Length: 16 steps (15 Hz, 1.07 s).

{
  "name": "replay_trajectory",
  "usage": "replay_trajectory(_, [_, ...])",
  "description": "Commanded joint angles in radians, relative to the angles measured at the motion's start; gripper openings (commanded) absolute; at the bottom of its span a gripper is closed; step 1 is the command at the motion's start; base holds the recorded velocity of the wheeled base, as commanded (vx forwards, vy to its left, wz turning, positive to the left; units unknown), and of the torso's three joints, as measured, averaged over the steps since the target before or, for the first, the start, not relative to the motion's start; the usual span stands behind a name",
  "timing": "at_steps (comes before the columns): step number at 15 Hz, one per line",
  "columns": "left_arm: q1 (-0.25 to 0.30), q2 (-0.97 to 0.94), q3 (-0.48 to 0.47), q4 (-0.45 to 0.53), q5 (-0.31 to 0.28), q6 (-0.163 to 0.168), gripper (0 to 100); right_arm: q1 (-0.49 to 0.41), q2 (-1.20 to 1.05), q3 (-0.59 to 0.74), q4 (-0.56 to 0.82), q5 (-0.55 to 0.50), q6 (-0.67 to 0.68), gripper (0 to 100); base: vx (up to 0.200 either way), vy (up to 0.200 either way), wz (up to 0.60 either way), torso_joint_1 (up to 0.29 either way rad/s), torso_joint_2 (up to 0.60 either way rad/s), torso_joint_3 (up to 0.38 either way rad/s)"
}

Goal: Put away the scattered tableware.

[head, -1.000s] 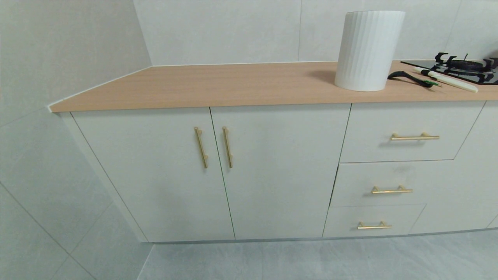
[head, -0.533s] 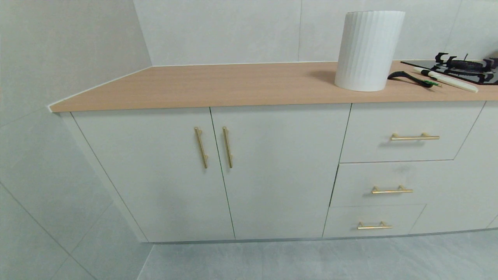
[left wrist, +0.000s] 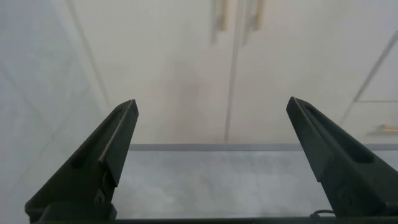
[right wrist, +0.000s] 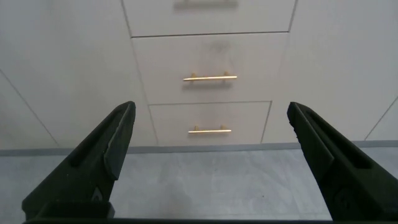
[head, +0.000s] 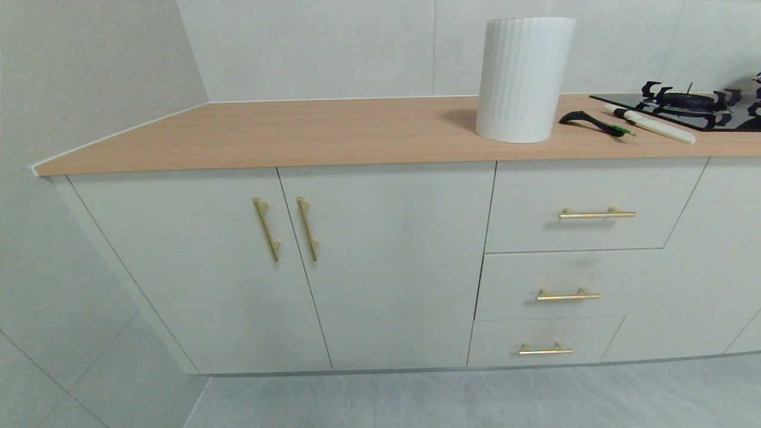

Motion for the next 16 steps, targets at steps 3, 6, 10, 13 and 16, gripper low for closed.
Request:
replay_trajectory(3, [0.000,0.000,0.000,0.000,0.002,-0.003,100,0.001,0.002,0.000,0.000,0.000,0.000,100,0.000,-0.067,0.00,0.001,0.00,0.001])
replay_trajectory(6, [0.000,0.000,0.000,0.000,0.002,-0.003,100,0.001,0.002,0.000,0.000,0.000,0.000,100,0.000,0.000,0.00,0.000,0.00,0.000])
replay_trajectory(10, [0.000,0.000,0.000,0.000,0.002,-0.002,100,0.001,0.002,0.000,0.000,0.000,0.000,100,0.050,0.000,0.00,0.002,0.00,0.002])
replay_trajectory(13, [0.000,0.000,0.000,0.000,0.002,-0.002,100,-0.001,0.002,0.000,0.000,0.000,0.000,100,0.200,0.000,0.00,-0.001,0.00,0.002])
replay_trajectory(16, [0.000,0.000,0.000,0.000,0.002,-0.002,100,0.001,0.002,0.000,0.000,0.000,0.000,100,0.200,0.000,0.00,0.005,0.00,0.002])
